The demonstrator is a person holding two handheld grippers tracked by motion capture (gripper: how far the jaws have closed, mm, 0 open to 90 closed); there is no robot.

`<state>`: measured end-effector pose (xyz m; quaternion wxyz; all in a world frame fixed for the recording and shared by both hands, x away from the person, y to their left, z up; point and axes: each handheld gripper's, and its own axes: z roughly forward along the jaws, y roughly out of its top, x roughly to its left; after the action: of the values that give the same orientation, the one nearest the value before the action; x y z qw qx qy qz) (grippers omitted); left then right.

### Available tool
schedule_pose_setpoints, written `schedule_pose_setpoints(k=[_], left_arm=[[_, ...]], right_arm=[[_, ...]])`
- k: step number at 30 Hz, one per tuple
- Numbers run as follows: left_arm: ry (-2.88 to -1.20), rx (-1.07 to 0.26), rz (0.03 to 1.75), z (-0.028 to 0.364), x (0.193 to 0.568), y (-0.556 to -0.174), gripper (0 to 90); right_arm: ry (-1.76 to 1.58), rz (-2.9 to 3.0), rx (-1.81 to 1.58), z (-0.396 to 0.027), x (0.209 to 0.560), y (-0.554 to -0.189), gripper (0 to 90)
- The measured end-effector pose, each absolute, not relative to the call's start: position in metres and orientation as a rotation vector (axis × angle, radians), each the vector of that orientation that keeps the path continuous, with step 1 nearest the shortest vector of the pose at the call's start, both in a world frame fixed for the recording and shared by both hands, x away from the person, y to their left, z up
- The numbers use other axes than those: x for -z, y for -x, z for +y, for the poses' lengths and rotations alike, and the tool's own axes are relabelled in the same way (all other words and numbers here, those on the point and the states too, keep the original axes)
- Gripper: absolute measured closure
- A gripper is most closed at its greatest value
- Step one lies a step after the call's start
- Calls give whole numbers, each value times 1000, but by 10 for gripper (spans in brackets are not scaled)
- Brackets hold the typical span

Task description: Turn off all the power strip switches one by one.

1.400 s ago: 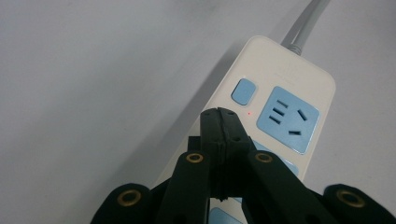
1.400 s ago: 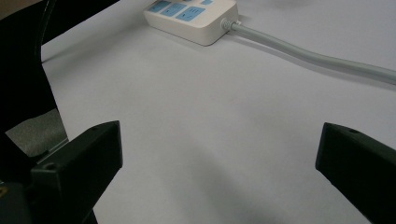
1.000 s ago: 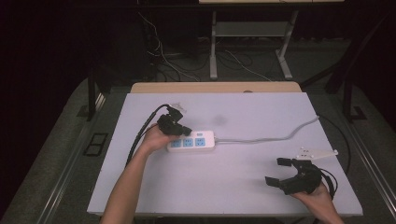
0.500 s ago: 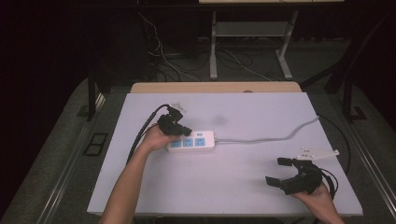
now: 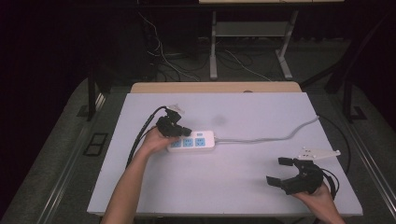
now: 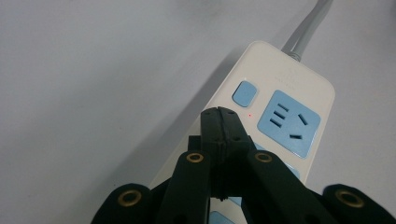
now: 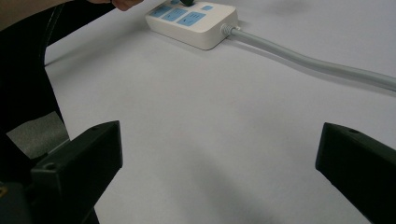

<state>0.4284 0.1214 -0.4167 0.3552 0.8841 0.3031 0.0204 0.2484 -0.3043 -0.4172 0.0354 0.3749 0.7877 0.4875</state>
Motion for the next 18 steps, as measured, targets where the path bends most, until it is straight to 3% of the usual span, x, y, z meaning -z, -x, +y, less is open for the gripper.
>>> schedule_pose_setpoints(k=[18], left_arm=[[-2296, -52, 753, 122, 412, -424, 893]], right_arm=[[-1148, 2400, -1508, -305, 416, -248, 4]])
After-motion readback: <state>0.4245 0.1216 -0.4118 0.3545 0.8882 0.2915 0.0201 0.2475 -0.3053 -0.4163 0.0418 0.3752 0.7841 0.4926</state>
